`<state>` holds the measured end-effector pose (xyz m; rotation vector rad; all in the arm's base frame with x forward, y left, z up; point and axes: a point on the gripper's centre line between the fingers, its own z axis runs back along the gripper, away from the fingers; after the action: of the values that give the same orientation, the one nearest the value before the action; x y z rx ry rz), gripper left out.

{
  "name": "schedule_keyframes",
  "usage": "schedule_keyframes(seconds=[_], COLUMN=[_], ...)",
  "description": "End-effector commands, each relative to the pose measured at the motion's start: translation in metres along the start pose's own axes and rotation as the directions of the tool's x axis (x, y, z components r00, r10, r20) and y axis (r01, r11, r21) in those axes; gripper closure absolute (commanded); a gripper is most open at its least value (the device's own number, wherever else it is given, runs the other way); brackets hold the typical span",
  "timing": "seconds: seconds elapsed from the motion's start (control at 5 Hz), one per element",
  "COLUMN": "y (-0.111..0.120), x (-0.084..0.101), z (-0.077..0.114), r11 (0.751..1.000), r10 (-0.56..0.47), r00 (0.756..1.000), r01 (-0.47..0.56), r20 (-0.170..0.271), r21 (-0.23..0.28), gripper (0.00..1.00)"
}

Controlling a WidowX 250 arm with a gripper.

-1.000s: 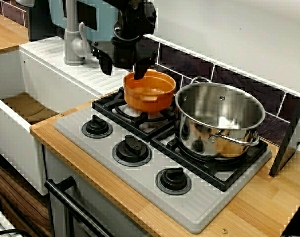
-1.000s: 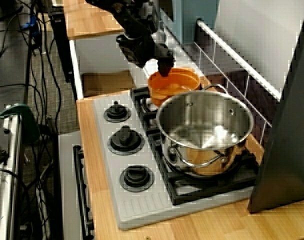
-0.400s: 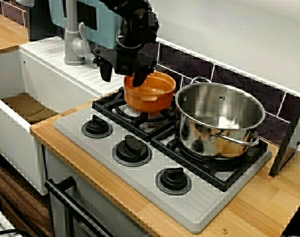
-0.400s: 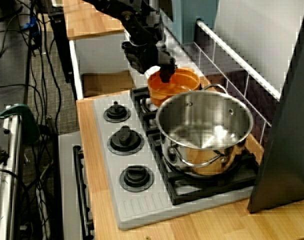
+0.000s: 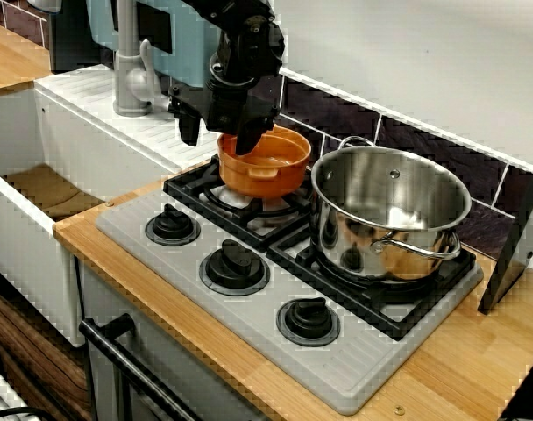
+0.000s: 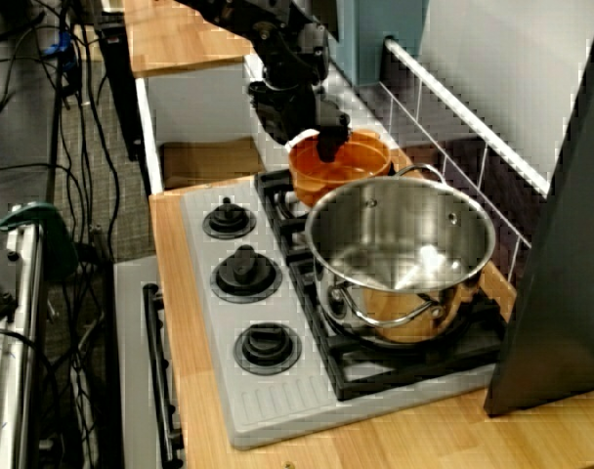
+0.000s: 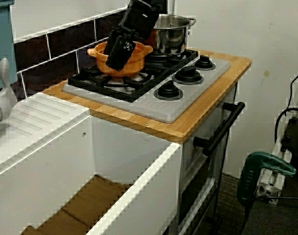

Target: Lift pot from stove

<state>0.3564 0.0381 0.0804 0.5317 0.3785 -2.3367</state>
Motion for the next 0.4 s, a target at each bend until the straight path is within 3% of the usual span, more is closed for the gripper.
schedule_keyframes(seconds=[0.0, 0.2], y=[-0.007, -0.0106], x=[-0.01, -0.0111], z=[0.0075, 0.0098], r11=[1.0, 0.999], r10=[0.026, 0.027], r00=[0.999, 0.999], r01=[-0.025, -0.027], r20=[-0.036, -0.035], r21=[0.018, 0.02], gripper=[1.0, 1.0])
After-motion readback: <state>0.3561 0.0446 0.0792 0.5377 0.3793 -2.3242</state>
